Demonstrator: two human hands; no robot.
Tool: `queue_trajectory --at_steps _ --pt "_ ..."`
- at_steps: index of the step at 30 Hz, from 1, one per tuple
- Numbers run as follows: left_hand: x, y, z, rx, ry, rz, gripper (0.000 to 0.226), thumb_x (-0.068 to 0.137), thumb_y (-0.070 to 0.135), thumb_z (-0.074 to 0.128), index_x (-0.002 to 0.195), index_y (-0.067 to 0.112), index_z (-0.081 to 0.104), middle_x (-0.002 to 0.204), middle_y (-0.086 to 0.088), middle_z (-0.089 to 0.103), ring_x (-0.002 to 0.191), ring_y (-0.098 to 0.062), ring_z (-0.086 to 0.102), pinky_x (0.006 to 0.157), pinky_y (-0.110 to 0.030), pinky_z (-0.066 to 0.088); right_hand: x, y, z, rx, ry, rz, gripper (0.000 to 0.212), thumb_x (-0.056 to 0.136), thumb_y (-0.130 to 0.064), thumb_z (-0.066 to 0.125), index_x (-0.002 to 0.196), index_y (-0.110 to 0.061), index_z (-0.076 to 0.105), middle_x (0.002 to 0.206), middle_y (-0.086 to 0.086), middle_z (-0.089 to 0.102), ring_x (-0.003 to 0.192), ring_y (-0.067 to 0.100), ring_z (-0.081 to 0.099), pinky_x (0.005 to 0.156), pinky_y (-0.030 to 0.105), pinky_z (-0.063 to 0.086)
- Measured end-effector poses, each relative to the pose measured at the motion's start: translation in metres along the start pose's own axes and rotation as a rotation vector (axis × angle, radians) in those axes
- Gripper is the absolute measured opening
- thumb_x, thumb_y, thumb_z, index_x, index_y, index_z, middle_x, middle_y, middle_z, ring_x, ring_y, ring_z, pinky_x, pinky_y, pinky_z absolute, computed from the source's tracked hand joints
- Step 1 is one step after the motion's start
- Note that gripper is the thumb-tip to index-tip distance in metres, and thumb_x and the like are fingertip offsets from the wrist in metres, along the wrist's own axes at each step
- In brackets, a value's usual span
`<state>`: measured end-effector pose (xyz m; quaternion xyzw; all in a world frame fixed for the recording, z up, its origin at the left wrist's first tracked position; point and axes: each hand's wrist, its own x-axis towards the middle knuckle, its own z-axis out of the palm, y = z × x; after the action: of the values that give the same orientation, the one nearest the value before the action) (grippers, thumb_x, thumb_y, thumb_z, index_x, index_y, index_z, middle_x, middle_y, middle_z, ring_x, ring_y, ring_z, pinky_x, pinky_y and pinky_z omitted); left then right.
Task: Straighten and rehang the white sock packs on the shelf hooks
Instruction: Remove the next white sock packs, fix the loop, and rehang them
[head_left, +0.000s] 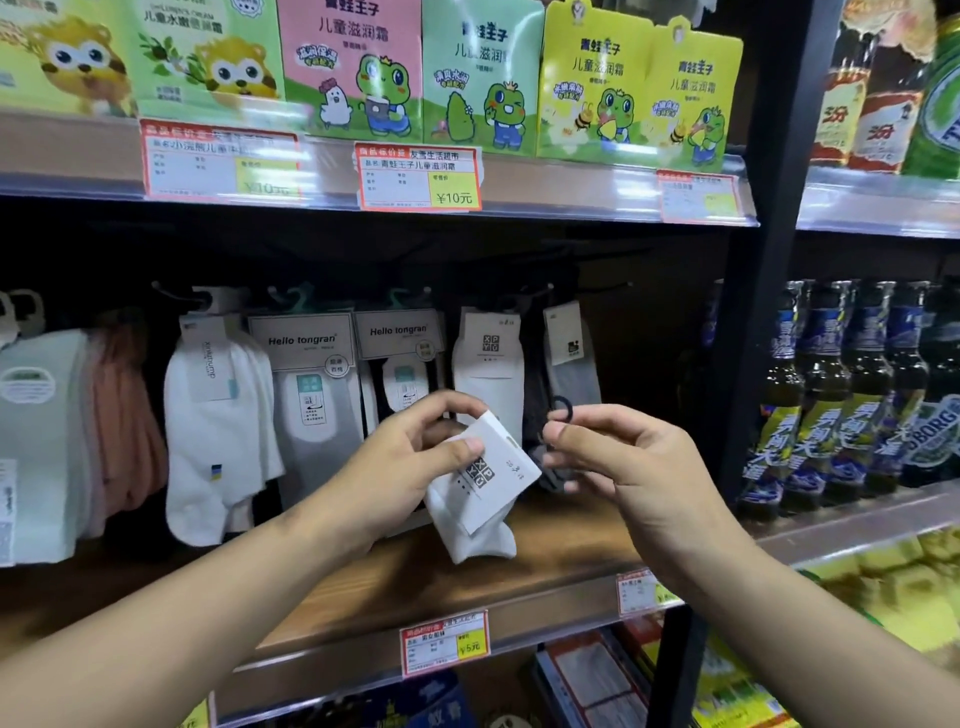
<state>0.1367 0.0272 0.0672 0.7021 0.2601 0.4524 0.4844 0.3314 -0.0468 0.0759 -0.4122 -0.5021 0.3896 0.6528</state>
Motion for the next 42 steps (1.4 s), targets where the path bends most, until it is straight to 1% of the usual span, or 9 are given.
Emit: queue_trajectory --at_steps 6,9,14,19,22,28,31,35,42 --pt "-0.006 0.0 0.003 0.007 -0.031 0.009 0.02 0.091 0.0 0.057 0.105 0.013 0.063 0.089 -0.007 0.069 0.081 -0.012 0.064 0.07 -0.016 0.05 -0.003 0.012 0.003 -0.02 -0.027 0.014 0.005 0.08 -0.003 0.077 0.084 -0.004 0.076 0.066 0.005 0.076 0.059 0.012 0.069 0.052 0.025 0.05" --pt "-0.008 0.0 0.003 0.006 -0.031 0.005 0.02 0.091 0.001 0.057 0.104 0.014 0.063 0.087 -0.005 0.07 0.079 -0.012 0.065 0.069 -0.016 0.05 -0.004 0.018 0.003 -0.065 -0.04 0.028 0.0 0.08 -0.01 0.079 0.08 -0.01 0.079 0.072 0.006 0.077 0.063 0.012 0.065 0.058 0.029 0.046" --pt "-0.009 -0.001 0.001 0.031 -0.026 -0.004 0.02 0.091 0.003 0.059 0.105 0.015 0.063 0.086 -0.002 0.071 0.079 -0.01 0.066 0.069 -0.015 0.05 -0.003 0.024 0.001 -0.09 -0.034 0.064 0.005 0.082 -0.015 0.078 0.081 -0.012 0.081 0.076 0.005 0.079 0.071 0.015 0.063 0.061 0.032 0.045" --pt "-0.01 -0.001 0.001 0.036 -0.023 -0.021 0.02 0.091 0.002 0.058 0.108 0.013 0.063 0.086 -0.004 0.07 0.079 -0.01 0.065 0.068 -0.015 0.049 -0.001 0.025 0.002 -0.092 -0.037 0.071 0.007 0.082 -0.015 0.077 0.083 -0.009 0.081 0.074 0.007 0.077 0.066 0.013 0.061 0.058 0.03 0.046" --pt "-0.012 0.0 0.001 0.057 -0.016 -0.023 0.02 0.091 0.003 0.059 0.108 0.012 0.063 0.088 -0.006 0.069 0.08 -0.011 0.064 0.069 -0.015 0.049 0.001 0.024 0.003 -0.127 -0.046 0.078 0.007 0.083 -0.015 0.077 0.079 -0.01 0.08 0.067 0.002 0.076 0.062 0.011 0.062 0.055 0.029 0.046" --pt "-0.012 0.002 0.001 0.075 0.004 -0.015 0.019 0.09 0.004 0.06 0.106 0.014 0.064 0.087 -0.003 0.071 0.081 -0.009 0.066 0.07 -0.013 0.049 0.002 0.018 -0.002 -0.173 -0.092 0.108 0.008 0.082 -0.011 0.075 0.075 -0.01 0.079 0.066 0.006 0.076 0.066 0.014 0.068 0.053 0.027 0.048" --pt "-0.014 0.0 0.002 0.069 -0.004 -0.024 0.02 0.091 0.004 0.06 0.108 0.013 0.064 0.085 -0.002 0.07 0.081 -0.01 0.065 0.071 -0.014 0.049 0.004 0.014 -0.005 -0.165 -0.08 0.069 0.01 0.083 -0.007 0.074 0.074 -0.011 0.074 0.06 0.004 0.073 0.063 0.016 0.069 0.049 0.025 0.048" --pt "-0.015 0.0 0.003 0.095 -0.008 -0.027 0.021 0.091 0.005 0.06 0.109 0.014 0.064 0.09 -0.008 0.069 0.084 -0.012 0.065 0.075 -0.014 0.048 0.003 0.007 -0.009 -0.305 -0.168 -0.025 0.009 0.083 -0.006 0.075 0.076 -0.011 0.074 0.06 0.0 0.071 0.059 0.018 0.062 0.047 0.027 0.045" --pt "-0.015 -0.001 0.004 0.139 -0.02 -0.024 0.022 0.09 0.003 0.06 0.11 0.011 0.065 0.095 -0.018 0.069 0.087 -0.013 0.064 0.08 -0.019 0.047 0.006 0.005 -0.01 -0.392 -0.22 -0.022 0.015 0.08 -0.008 0.077 0.069 -0.018 0.076 0.056 0.0 0.066 0.058 0.021 0.054 0.047 0.03 0.04"
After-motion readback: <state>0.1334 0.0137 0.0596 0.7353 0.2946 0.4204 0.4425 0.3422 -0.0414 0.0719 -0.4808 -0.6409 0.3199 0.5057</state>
